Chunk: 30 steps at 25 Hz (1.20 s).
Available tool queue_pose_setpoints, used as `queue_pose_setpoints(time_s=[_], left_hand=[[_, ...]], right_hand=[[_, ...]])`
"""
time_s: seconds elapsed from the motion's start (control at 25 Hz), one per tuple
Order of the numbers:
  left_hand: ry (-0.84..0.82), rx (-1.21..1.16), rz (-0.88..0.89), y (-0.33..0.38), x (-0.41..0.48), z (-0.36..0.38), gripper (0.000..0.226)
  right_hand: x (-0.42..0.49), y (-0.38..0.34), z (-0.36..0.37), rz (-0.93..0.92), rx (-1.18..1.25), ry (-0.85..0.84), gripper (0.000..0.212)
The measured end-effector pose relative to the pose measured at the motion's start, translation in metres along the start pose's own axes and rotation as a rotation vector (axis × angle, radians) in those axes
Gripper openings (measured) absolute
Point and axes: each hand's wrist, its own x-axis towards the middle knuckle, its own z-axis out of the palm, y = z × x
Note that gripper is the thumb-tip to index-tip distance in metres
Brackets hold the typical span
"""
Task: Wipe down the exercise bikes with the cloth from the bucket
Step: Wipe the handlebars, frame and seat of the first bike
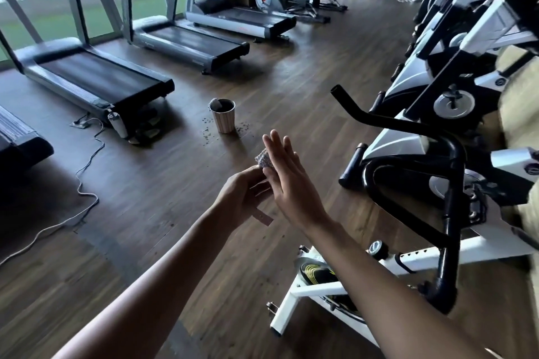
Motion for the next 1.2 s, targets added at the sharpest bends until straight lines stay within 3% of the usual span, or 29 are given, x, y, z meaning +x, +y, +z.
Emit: queue_pose_setpoints(time_s=[0.12, 0.28, 0.36, 0.52, 0.6, 0.68, 0.84, 0.92, 1.0, 1.2], left_hand=[[0.008, 0.003, 0.021, 0.003, 0.001, -0.005, 0.018], [0.03, -0.053, 0.028, -0.002, -0.004, 0.0, 0.021], [0.041, -0.128, 0.038, -0.006, -0.011, 0.006, 0.03], [0.133, -0.152, 0.097, -0.011, -0.02, 0.019, 0.024], [0.204, -0.103, 0.158, -0.02, -0.025, 0.029, 0.024], [0.306, 0.068, 0.273, -0.04, -0.031, 0.04, 0.029], [0.493, 0.65, 0.67, -0.091, -0.051, 0.043, 0.042], [0.427, 0.883, 0.795, -0.106, -0.06, 0.042, 0.038], [0.332, 1.054, 0.837, -0.114, -0.069, 0.044, 0.033], [0.214, 1.172, 0.82, -0.127, -0.077, 0.052, 0.035]], right_hand=[[-0.002, -0.003, 0.004, 0.072, 0.047, 0.03, 0.058], [-0.012, -0.008, 0.005, 0.075, -0.064, 0.044, 0.056], [-0.027, -0.006, 0.005, 0.088, -0.191, 0.044, 0.06], [-0.068, 0.007, 0.009, 0.132, -0.555, 0.057, 0.084], [-0.085, 0.01, 0.005, 0.168, -0.608, 0.051, 0.077], [-0.099, 0.009, -0.001, 0.189, -0.605, 0.052, 0.065], [-0.118, -0.003, -0.023, 0.215, -0.598, -0.042, 0.058], [-0.13, -0.007, -0.033, 0.241, -0.578, -0.119, 0.06], [-0.143, -0.01, -0.042, 0.255, -0.594, -0.071, 0.056], [-0.182, -0.004, -0.058, 0.229, -0.645, 0.029, 0.051]])
